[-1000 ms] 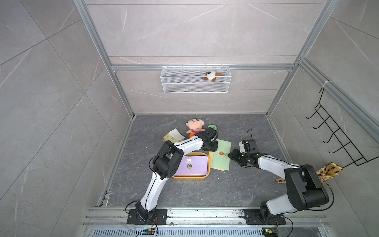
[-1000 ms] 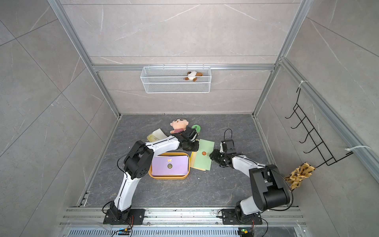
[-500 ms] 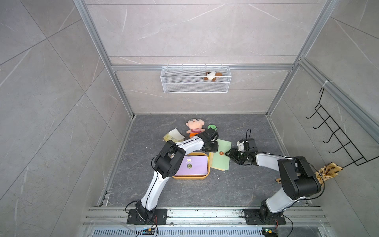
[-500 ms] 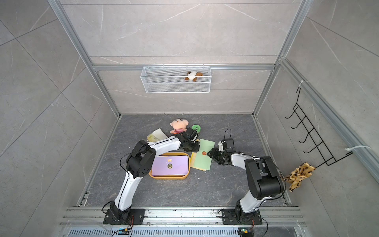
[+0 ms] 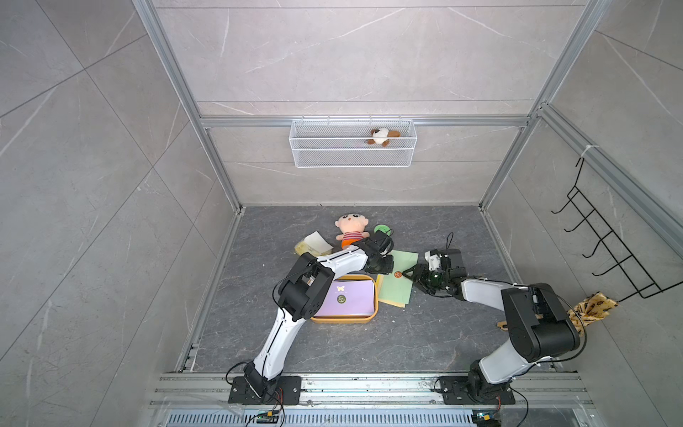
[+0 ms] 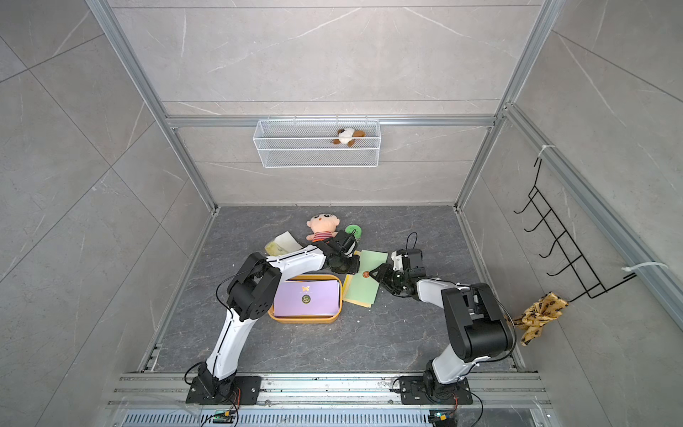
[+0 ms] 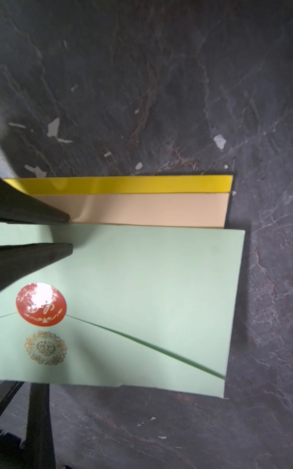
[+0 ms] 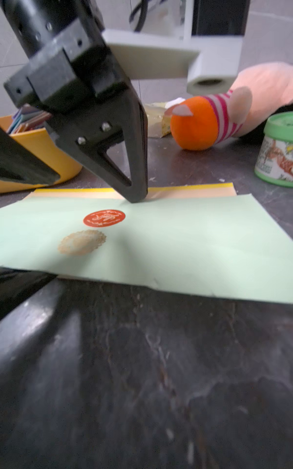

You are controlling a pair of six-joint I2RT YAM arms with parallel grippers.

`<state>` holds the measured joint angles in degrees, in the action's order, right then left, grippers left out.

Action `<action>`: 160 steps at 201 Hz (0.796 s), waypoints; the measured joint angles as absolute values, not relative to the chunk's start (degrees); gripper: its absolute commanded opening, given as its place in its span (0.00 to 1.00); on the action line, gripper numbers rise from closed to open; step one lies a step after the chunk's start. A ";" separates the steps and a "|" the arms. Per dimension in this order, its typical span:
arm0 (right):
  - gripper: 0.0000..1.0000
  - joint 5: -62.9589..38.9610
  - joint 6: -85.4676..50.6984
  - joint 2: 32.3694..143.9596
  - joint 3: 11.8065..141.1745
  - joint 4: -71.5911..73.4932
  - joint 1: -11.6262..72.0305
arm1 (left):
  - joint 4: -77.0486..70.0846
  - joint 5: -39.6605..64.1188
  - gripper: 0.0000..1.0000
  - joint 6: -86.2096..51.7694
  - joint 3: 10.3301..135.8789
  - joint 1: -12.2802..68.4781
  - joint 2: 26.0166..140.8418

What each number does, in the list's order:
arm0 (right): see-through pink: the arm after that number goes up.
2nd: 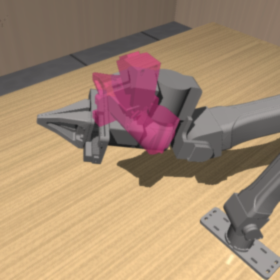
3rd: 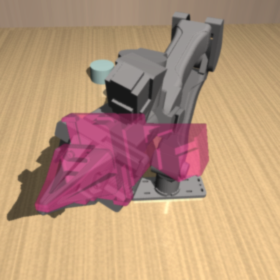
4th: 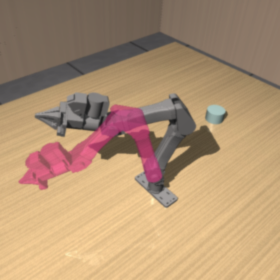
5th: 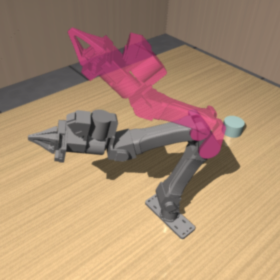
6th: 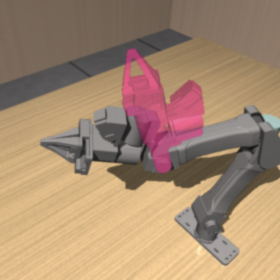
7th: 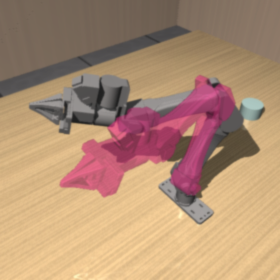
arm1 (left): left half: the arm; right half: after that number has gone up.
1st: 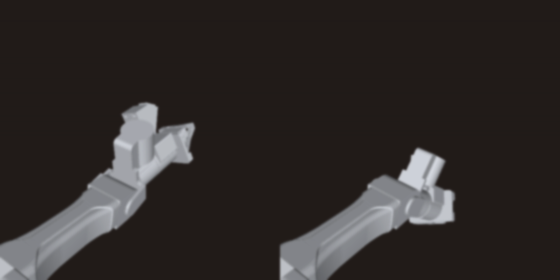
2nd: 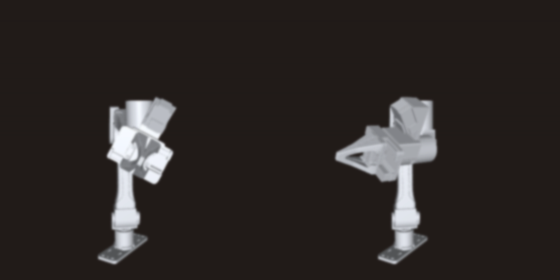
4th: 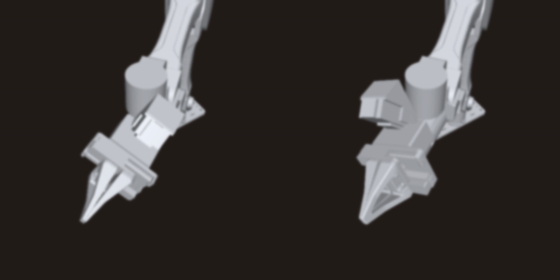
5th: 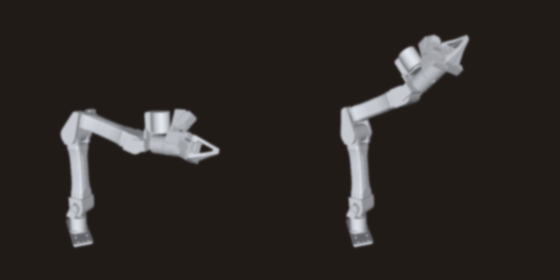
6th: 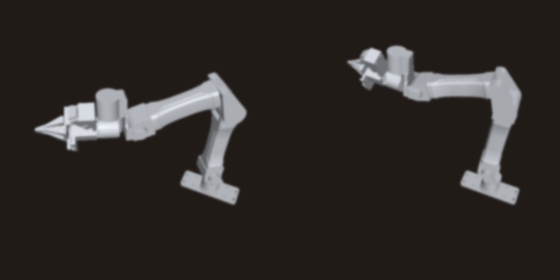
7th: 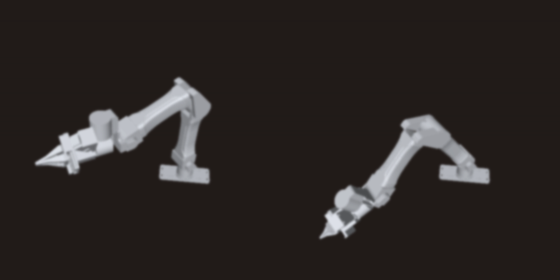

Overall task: Put the sealed envelopes into the storage box
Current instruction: Pick up the envelope from the center of the board.

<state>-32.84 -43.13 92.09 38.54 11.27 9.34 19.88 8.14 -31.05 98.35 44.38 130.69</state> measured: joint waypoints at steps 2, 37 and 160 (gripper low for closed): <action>0.49 -32.88 -43.16 92.05 38.54 11.40 9.34 | 19.81 8.16 0.20 -31.05 98.32 44.38 130.69; 0.23 -33.47 -44.10 92.55 38.59 12.19 9.34 | 18.50 8.21 0.21 -31.05 97.78 44.42 130.65; 0.00 -31.07 -23.68 82.65 56.45 -10.48 10.48 | 15.03 -0.54 0.54 -35.33 87.90 44.31 107.31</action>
